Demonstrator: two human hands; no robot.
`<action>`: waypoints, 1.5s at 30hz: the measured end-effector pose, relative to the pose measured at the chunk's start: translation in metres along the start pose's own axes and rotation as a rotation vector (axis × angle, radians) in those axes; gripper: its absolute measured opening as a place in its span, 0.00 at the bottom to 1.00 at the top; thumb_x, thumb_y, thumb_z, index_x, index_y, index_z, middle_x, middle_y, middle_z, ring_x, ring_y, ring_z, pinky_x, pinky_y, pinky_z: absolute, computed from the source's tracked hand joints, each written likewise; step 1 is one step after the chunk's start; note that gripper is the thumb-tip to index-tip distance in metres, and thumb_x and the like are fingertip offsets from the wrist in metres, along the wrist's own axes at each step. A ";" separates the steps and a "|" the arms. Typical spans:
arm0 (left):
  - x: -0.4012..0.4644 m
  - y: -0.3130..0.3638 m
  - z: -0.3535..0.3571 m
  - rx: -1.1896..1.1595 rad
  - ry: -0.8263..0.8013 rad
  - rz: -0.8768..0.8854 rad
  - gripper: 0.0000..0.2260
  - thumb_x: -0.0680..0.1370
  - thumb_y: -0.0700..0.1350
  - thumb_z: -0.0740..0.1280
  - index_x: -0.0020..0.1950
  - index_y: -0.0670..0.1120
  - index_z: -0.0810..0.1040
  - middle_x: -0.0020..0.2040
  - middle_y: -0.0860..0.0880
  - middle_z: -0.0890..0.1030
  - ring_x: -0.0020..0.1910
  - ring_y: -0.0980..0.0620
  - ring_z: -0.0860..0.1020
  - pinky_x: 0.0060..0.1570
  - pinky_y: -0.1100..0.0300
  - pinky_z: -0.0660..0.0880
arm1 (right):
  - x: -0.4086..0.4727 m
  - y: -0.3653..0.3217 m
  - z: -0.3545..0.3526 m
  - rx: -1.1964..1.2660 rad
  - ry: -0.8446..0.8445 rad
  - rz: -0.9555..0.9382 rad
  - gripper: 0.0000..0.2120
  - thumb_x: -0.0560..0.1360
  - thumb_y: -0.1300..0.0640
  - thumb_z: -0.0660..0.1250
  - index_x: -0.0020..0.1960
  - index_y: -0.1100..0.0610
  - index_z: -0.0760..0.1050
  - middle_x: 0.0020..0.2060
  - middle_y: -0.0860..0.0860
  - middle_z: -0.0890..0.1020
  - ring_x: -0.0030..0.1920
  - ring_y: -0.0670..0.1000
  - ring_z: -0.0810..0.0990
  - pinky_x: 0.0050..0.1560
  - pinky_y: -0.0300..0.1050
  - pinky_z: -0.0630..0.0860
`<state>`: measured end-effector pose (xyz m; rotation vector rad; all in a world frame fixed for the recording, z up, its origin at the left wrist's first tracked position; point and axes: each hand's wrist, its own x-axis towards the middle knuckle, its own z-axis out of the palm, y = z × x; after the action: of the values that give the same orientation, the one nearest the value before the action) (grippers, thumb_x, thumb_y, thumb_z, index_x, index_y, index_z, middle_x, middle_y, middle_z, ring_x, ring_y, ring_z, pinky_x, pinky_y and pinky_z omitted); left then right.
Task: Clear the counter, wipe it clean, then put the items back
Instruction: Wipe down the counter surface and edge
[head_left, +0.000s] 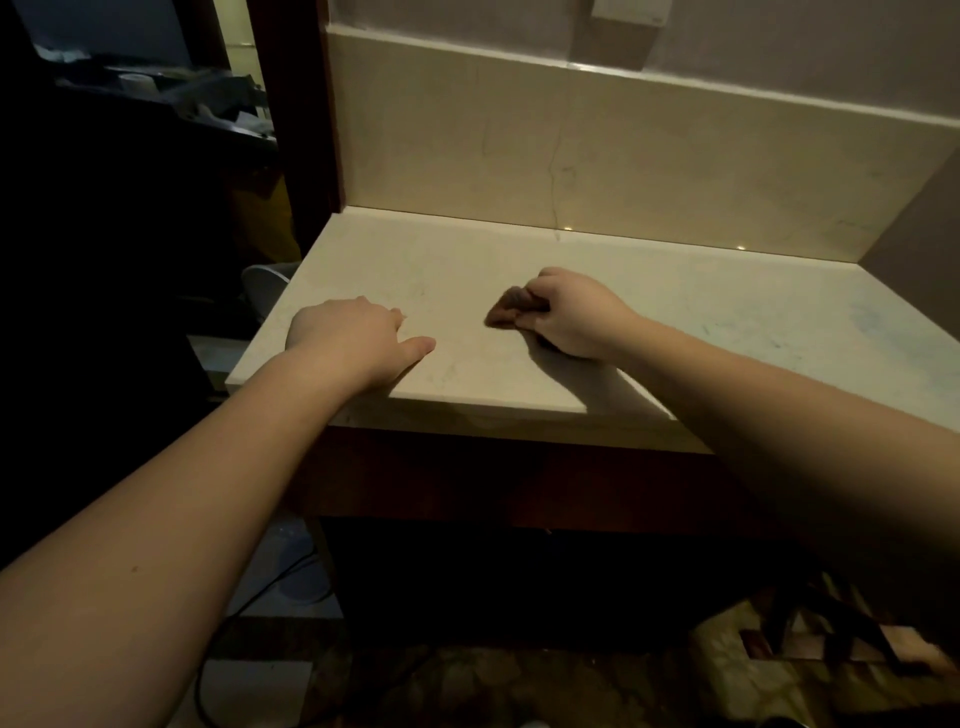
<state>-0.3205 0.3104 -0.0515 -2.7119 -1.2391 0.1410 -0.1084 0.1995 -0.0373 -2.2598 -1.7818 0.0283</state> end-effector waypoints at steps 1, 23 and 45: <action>0.001 0.000 0.000 0.000 0.004 -0.004 0.31 0.77 0.69 0.47 0.72 0.53 0.68 0.65 0.46 0.74 0.57 0.44 0.75 0.38 0.55 0.70 | 0.001 -0.004 0.003 0.018 0.001 0.005 0.06 0.77 0.51 0.66 0.46 0.54 0.74 0.44 0.49 0.72 0.47 0.52 0.73 0.46 0.43 0.64; -0.002 -0.001 -0.007 -0.013 -0.039 -0.004 0.30 0.77 0.69 0.47 0.71 0.54 0.68 0.65 0.46 0.74 0.61 0.42 0.72 0.41 0.53 0.68 | -0.098 -0.002 -0.014 0.136 -0.098 -0.203 0.06 0.75 0.55 0.69 0.46 0.58 0.78 0.41 0.49 0.73 0.40 0.46 0.74 0.41 0.41 0.68; 0.025 0.017 -0.034 -0.211 -0.198 -0.130 0.24 0.78 0.64 0.57 0.56 0.47 0.79 0.46 0.50 0.78 0.48 0.49 0.76 0.51 0.53 0.73 | -0.058 0.035 -0.025 0.011 -0.147 -0.341 0.09 0.76 0.49 0.66 0.49 0.54 0.77 0.45 0.46 0.74 0.44 0.46 0.72 0.43 0.45 0.70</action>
<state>-0.2868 0.3149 -0.0212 -2.8384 -1.5628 0.2841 -0.0854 0.1316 -0.0292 -1.9608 -2.2141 0.1410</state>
